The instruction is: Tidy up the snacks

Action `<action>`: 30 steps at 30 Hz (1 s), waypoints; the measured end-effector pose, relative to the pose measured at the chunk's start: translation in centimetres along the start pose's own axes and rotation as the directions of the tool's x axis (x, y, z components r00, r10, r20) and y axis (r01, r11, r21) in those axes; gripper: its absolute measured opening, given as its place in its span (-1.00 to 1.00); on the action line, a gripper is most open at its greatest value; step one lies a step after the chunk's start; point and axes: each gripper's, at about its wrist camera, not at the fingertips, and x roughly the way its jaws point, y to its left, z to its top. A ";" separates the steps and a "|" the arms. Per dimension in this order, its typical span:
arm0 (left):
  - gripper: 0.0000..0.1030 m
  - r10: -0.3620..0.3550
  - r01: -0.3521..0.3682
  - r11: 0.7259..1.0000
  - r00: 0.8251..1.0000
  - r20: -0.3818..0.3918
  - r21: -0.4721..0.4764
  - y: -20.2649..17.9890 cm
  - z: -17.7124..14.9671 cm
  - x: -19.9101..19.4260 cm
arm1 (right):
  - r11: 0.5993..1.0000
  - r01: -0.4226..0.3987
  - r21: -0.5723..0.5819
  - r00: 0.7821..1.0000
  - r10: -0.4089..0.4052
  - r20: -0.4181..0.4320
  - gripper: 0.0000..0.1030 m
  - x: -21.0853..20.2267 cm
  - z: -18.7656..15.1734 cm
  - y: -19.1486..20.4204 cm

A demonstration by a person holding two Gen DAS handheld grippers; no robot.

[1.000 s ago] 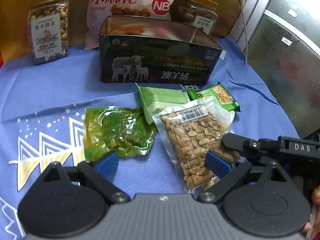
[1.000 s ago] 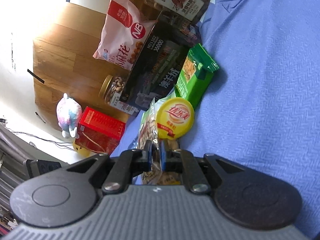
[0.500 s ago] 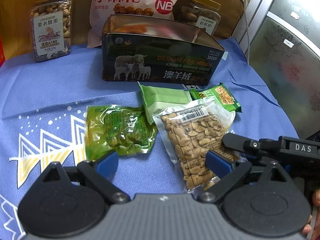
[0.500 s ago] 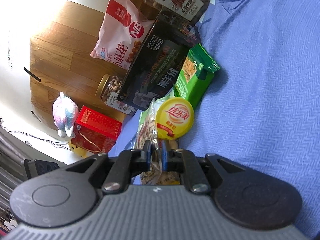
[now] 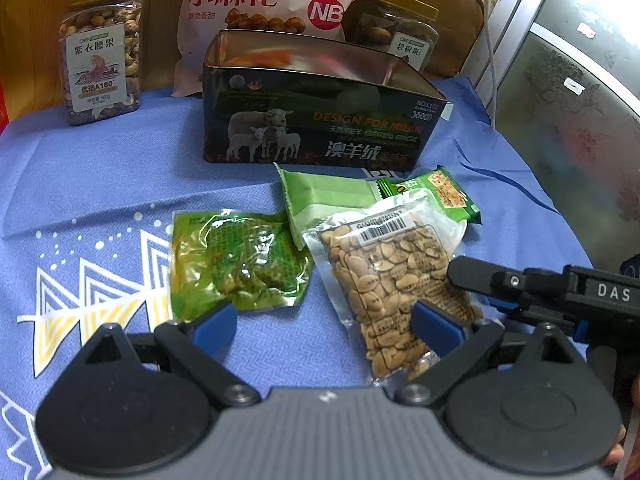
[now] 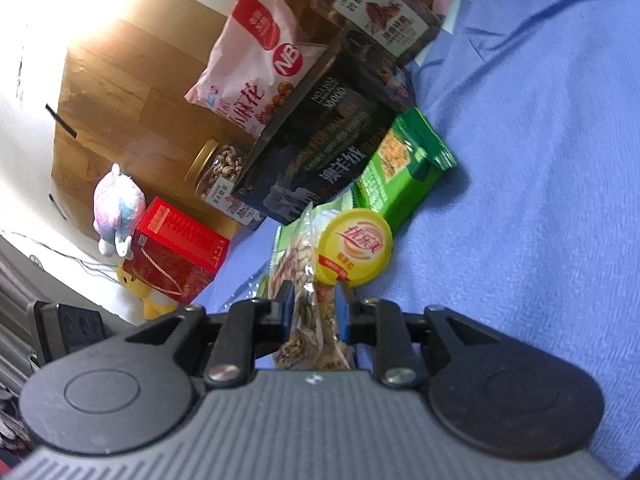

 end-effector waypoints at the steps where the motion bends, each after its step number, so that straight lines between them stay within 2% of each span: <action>1: 0.91 -0.001 0.001 1.000 1.000 0.000 0.001 0.0 0.0 0.0 | 1.000 0.002 -0.015 1.000 -0.002 -0.003 -0.40 0.1 0.0 0.2; 6: 0.91 -0.005 0.005 1.000 1.000 0.004 -0.004 0.0 -0.1 0.0 | 0.996 0.034 -0.088 0.999 -0.037 -0.035 -0.35 1.4 -0.4 1.2; 11: 0.87 -0.013 0.013 1.000 1.000 0.010 -0.002 0.2 -0.2 -0.1 | 0.976 0.064 -0.207 0.998 -0.069 -0.015 -0.69 1.5 -0.9 2.9; 17: 0.79 -0.042 0.043 0.999 0.999 0.017 -0.016 0.7 -0.2 -0.4 | 0.969 0.070 -0.235 0.997 -0.070 0.007 -0.77 1.5 -1.1 3.8; 19: 0.61 -0.083 0.085 0.996 0.996 0.034 -0.031 1.1 -0.3 -0.7 | 0.975 0.051 -0.214 0.999 -0.051 0.007 -0.78 1.4 -0.9 3.7; 21: 0.25 -0.156 0.160 0.986 0.985 0.071 -0.045 1.6 -0.2 -1.5 | 0.987 -0.002 -0.158 1.000 0.002 -0.003 -0.78 1.2 -0.4 3.5; 23: 0.11 -0.207 0.214 0.976 0.972 0.112 -0.049 2.0 0.0 -2.4 | 0.993 -0.050 -0.104 0.999 0.050 -0.010 -0.79 1.1 0.0 3.3; 26: 0.08 -0.251 0.263 0.963 0.953 0.168 -0.054 2.7 0.9 -3.7 | 0.991 -0.130 -0.035 0.992 0.129 -0.013 -0.79 1.1 1.1 3.5; 30: 0.08 -0.267 0.282 0.958 0.939 0.218 -0.042 3.2 3.0 -5.2 | 0.981 -0.188 -0.045 0.982 0.188 -0.002 -0.79 1.4 2.9 5.1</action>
